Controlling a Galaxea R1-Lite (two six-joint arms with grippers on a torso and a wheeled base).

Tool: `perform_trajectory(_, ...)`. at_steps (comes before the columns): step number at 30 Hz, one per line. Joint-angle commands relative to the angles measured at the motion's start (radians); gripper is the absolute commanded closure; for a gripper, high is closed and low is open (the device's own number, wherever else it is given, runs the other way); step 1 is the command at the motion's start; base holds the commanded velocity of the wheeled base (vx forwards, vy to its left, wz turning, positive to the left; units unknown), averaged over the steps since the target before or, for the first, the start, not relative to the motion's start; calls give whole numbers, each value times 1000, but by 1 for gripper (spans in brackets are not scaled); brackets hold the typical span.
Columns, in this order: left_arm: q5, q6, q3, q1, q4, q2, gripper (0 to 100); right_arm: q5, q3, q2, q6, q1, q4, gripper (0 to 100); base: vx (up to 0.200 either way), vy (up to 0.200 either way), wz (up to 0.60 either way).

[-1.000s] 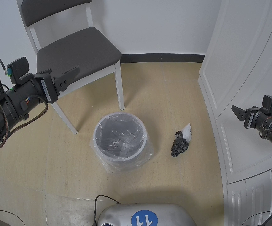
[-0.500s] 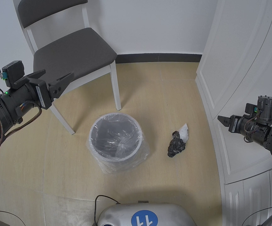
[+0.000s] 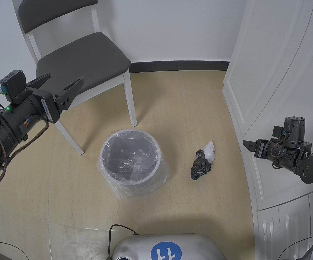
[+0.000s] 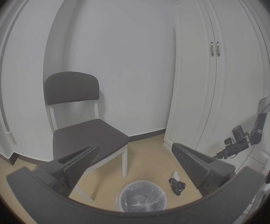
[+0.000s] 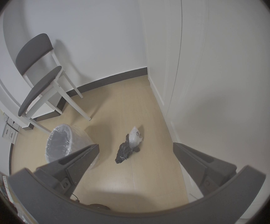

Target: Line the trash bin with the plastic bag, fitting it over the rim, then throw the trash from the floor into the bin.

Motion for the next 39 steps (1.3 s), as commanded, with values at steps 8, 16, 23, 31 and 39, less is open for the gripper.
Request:
perform_trajectory(8, -4, 3, 13, 1, -12, 33, 0, 36, -6, 71, 3, -20, -14, 0, 0, 200, 0)
perform_trajectory(16, -4, 5, 45, -1, -73, 54, 0, 67, -23, 166, 86, -25, -126, 0, 0, 50, 0)
perform_trajectory(23, -53, 1, 71, -7, -269, 102, 0, 58, -138, 374, 114, -79, -190, 0, 0, 0, 0)
perform_trajectory(31, -116, -3, 73, 16, -367, 156, 0, 55, -319, 571, 186, -89, -170, 0, 75, 0, 0)
perform_trajectory(39, -119, 3, 80, 16, -435, 192, 0, 55, -415, 692, 229, -106, -169, 0, 75, 0, 0)
